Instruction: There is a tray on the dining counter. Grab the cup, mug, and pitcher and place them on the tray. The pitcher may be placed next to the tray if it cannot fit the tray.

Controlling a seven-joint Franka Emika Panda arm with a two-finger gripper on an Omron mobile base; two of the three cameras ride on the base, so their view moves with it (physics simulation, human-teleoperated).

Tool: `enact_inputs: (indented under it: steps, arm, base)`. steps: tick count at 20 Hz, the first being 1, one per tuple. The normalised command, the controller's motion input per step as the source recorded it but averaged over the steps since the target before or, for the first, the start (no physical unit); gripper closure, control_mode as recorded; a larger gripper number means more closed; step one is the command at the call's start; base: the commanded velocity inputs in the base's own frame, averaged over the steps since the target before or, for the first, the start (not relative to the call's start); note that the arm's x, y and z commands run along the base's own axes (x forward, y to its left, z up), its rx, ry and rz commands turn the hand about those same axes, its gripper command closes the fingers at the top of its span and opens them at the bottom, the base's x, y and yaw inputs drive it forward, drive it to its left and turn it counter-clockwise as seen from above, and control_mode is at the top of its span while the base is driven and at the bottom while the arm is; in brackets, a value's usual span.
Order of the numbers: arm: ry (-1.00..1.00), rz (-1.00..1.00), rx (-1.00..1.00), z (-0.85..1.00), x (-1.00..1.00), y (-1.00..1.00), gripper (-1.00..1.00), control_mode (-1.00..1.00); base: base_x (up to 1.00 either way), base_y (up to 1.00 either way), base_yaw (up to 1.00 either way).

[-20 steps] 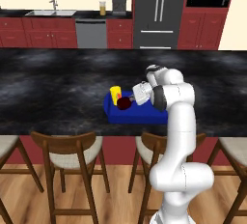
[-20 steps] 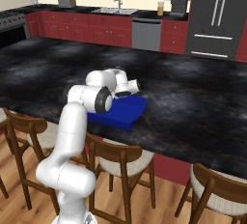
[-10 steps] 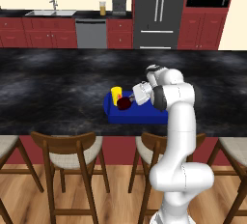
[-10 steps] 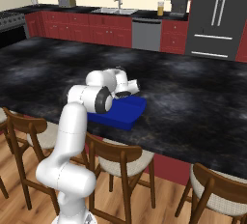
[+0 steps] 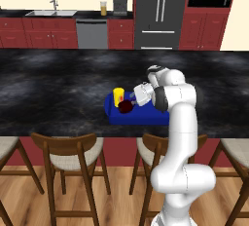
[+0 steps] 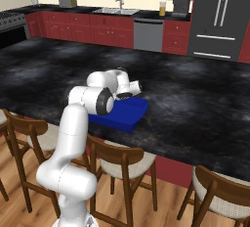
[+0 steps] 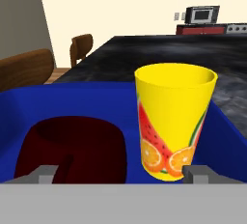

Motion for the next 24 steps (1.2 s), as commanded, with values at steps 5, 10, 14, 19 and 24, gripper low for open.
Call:
enact_inputs:
  steps: [5, 10, 14, 19, 24]
  arm:
    - [0.0, 0.0, 0.0, 0.0, 0.0, 0.0, -1.0, -1.0]
    - [0.0, 0.0, 0.0, 0.02, -0.06, 0.0, -1.0, -1.0]
    - [0.0, 0.0, 0.0, 0.05, -0.4, -0.16, -1.0, -1.0]
    - [0.0, 0.0, 0.0, 0.14, -0.36, -0.23, -1.0, -1.0]
    - [0.0, 0.0, -0.03, 0.07, -0.23, -0.07, -1.0, -1.0]
  base:
    - [0.0, 0.0, 0.0]
    - [0.0, 0.0, 0.0]
    - [0.0, 0.0, 0.0]
    - [0.0, 0.0, 0.0]
    - [0.0, 0.0, 0.0]
